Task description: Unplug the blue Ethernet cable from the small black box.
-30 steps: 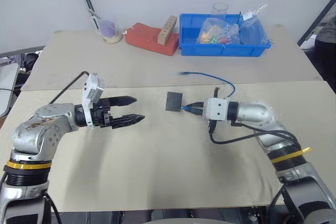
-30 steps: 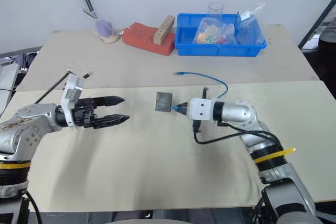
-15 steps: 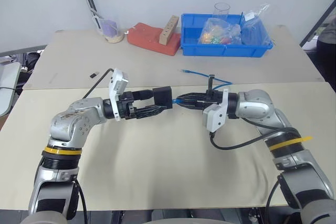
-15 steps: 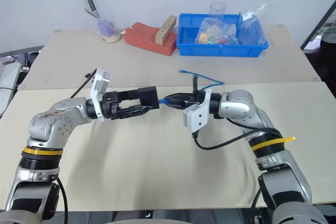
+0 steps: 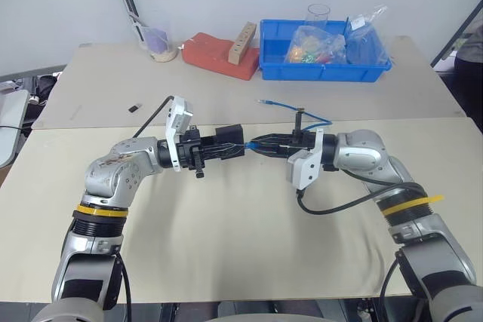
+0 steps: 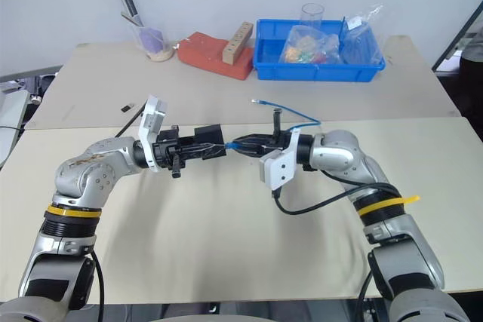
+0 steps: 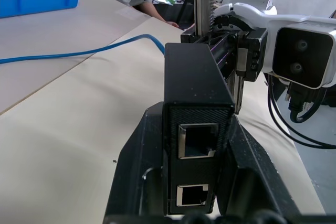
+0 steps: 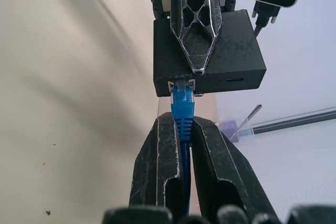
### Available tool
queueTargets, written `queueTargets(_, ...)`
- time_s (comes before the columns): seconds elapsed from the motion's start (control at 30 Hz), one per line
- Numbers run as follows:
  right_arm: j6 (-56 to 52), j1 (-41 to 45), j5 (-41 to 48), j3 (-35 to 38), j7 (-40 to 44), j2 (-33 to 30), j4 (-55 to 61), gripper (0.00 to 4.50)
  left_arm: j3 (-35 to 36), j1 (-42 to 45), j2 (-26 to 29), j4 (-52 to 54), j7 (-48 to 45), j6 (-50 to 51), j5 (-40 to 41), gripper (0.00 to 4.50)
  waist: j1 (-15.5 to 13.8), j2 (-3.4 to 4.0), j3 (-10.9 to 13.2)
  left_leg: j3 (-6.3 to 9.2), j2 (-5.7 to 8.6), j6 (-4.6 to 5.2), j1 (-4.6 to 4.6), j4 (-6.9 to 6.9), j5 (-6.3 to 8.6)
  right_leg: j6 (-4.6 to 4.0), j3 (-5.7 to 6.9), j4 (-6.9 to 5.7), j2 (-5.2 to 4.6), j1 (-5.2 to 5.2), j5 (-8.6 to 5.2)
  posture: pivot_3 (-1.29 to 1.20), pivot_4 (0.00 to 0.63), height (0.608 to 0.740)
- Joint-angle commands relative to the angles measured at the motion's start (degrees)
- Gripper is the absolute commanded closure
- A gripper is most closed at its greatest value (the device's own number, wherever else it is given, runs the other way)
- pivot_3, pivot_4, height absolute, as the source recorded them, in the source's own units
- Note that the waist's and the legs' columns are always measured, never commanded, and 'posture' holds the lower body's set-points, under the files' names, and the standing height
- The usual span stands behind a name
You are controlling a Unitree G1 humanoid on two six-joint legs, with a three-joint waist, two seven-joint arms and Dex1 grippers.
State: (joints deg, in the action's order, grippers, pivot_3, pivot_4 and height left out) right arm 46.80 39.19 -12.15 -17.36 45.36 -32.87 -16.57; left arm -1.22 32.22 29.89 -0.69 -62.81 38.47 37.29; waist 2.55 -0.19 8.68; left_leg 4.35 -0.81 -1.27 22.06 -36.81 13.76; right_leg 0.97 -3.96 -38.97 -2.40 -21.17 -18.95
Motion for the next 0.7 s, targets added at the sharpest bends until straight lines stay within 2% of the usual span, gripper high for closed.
queueTargets(0.03,-6.6,0.5,8.6,-0.7,6.5,-1.5,4.6,3.19,-0.2,2.0,0.9,0.7,-0.8,-2.4,-1.8,3.90,0.0,0.00,0.0,0.00,0.00,0.00,0.00,0.00,0.00,0.00,0.00,0.01,0.00,0.00,0.00,0.00,0.150,0.740)
queueTargets(0.1,-14.4,-0.3,13.8,-0.9,11.9,-3.0,7.5,2.51,-0.3,2.3,1.2,0.4,-1.9,-3.1,-2.4,3.90,-0.1,0.00,0.0,0.00,0.00,0.00,0.01,0.00,0.00,0.00,0.00,-0.01,0.00,0.04,0.00,0.00,0.150,0.740)
queueTargets(0.2,-34.3,-0.6,23.6,0.5,18.0,-5.2,13.6,1.45,-0.6,2.7,1.9,-0.3,-3.9,-4.2,-3.4,3.90,-0.1,0.00,0.0,0.03,0.00,0.00,0.02,-0.03,0.00,0.00,0.01,-0.02,-0.01,0.08,0.00,0.00,0.150,0.740)
queueTargets(0.3,-52.8,0.5,31.6,2.0,20.1,-6.5,18.4,0.46,-0.7,2.9,2.1,-0.7,-5.3,-5.0,-3.8,3.90,-0.1,0.00,0.0,0.07,0.00,0.01,0.02,-0.02,0.00,-0.01,0.02,0.01,0.00,0.08,0.00,0.00,0.150,0.740)
queueTargets(0.33,-62.0,1.8,35.6,2.7,19.8,-6.6,19.5,0.05,-0.7,3.1,1.9,-0.5,-5.9,-4.8,-3.4,3.90,-0.1,0.00,0.0,0.08,0.00,0.01,0.01,-0.02,0.00,-0.01,0.03,0.01,0.00,0.08,0.00,0.00,0.150,0.740)
queueTargets(0.4,-79.5,4.9,44.1,4.3,18.6,-6.0,21.3,0.01,-1.0,3.4,1.8,-0.1,-7.2,-4.7,-3.0,3.90,0.0,0.00,0.0,0.09,0.00,0.01,0.02,-0.02,0.00,-0.01,0.03,0.01,0.00,0.07,0.00,0.00,0.150,0.740)
queueTargets(0.47,-88.1,6.8,47.8,4.9,18.2,-5.4,22.5,0.01,-1.3,3.6,1.8,-0.1,-8.1,-5.0,-3.2,3.90,0.0,0.00,0.0,0.11,0.00,0.01,0.02,-0.02,0.00,-0.01,0.03,0.01,0.01,0.05,0.00,0.00,0.150,0.740)
queueTargets(0.57,-93.3,7.8,48.5,4.6,18.0,-5.3,23.6,0.01,-1.3,3.9,1.8,0.2,-8.9,-4.7,-3.1,3.90,-0.1,0.00,0.0,0.15,0.00,0.03,0.04,-0.01,0.01,-0.01,0.10,0.05,0.02,0.05,0.00,0.00,0.150,0.740)
queueTargets(0.7,-94.6,8.6,47.2,3.7,17.8,-3.7,22.1,0.01,-1.5,4.1,2.2,1.3,-9.9,-3.8,-2.6,3.90,-0.2,0.00,0.0,0.15,0.05,0.03,0.15,-0.05,0.01,0.00,0.11,0.06,-0.01,0.03,0.00,0.00,0.150,0.740)
